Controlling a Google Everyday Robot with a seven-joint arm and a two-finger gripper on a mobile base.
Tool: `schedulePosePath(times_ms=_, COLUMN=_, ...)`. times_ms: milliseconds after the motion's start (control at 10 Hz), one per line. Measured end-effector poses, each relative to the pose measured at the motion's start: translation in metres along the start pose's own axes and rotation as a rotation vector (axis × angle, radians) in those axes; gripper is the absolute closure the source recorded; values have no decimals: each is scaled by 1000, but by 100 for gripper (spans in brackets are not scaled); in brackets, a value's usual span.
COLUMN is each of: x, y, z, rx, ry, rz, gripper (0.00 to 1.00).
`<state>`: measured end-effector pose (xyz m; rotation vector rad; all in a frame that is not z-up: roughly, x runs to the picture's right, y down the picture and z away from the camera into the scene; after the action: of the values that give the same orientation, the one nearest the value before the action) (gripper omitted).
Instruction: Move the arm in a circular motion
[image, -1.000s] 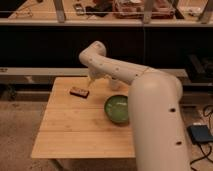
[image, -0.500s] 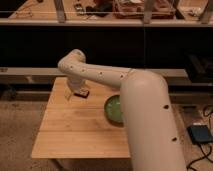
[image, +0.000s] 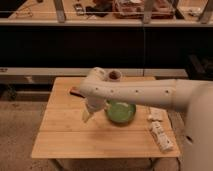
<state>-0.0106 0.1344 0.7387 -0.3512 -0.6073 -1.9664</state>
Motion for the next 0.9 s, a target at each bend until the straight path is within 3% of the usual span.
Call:
schedulePosePath(times_ms=200, x=-47, y=47, z=-5, rx=-47, ry=-6, rz=144, gripper=20)
schedulePosePath(times_ms=300, x=-72, y=90, z=-13, rx=-89, ry=8, rz=270, gripper=20)
schedulePosePath(times_ms=500, x=-84, y=144, z=-28, rx=-131, ry=42, rz=421, gripper=20)
schedulePosePath(times_ms=700, x=-68, y=212, z=-45, rx=-167, ry=97, rz=578, gripper=20)
schedulePosePath(times_ms=800, x=-52, y=231, z=-50, rx=-174, ry=115, rz=616, gripper=20)
schedulePosePath(times_ms=900, x=-18, y=252, z=-54, rx=-179, ry=137, rz=655, gripper=20)
